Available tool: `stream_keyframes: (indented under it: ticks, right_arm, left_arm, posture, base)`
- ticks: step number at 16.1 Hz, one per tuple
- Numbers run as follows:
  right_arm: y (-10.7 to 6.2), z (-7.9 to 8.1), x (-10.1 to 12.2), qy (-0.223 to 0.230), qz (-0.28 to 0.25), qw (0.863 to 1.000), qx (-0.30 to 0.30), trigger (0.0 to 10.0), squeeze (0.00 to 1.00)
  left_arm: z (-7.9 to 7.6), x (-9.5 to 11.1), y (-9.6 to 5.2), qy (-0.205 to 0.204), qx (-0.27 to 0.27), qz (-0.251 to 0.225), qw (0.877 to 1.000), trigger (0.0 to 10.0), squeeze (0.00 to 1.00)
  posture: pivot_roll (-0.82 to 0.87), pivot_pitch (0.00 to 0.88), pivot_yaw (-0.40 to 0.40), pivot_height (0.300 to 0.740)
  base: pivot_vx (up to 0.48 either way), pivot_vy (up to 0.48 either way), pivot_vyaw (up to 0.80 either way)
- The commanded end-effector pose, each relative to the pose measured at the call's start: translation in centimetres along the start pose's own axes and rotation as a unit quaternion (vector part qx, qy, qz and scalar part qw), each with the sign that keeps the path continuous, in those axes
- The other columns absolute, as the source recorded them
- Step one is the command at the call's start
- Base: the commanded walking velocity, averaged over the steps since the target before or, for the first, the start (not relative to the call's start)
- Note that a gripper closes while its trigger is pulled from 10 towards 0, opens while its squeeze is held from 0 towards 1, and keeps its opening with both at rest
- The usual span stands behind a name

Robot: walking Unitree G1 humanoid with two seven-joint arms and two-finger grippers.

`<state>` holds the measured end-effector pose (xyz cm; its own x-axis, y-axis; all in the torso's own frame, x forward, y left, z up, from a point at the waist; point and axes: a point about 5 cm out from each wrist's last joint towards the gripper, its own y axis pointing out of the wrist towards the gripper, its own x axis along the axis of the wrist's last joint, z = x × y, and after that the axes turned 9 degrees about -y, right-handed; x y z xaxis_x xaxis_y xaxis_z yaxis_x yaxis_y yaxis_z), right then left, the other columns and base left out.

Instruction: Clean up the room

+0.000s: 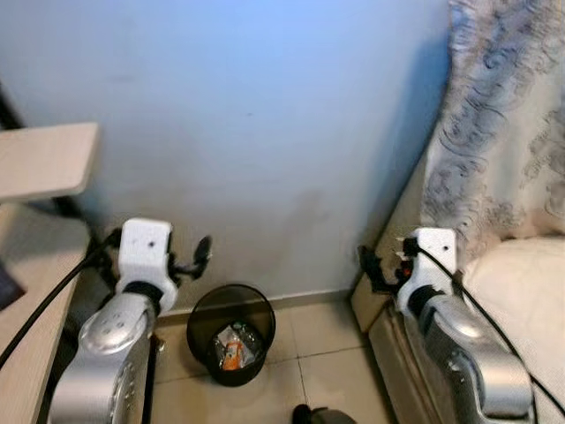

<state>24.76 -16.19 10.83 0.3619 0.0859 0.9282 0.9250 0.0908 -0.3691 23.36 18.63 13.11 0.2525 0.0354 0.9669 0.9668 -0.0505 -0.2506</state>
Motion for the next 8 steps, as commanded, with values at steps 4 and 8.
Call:
stream_keyframes:
  ticks: [4,8]
  right_arm:
    - [0.4,0.5,0.1,-0.001,-0.004,1.0,0.013,10.0,0.0]
    - [0.3,1.2,-0.1,-0.011,-0.002,1.0,0.015,10.0,0.0]
  left_arm:
    - [0.0,1.5,0.7,0.028,-0.022,-0.012,0.999,10.0,0.0]
    - [0.4,1.6,0.8,-0.011,-0.017,-0.019,1.0,10.0,0.0]
  posture:
    - [-0.02,0.0,0.002,0.74]
    - [-0.04,0.0,0.0,0.74]
  base:
    - [0.0,0.0,-0.8]
    - [0.0,0.0,-0.8]
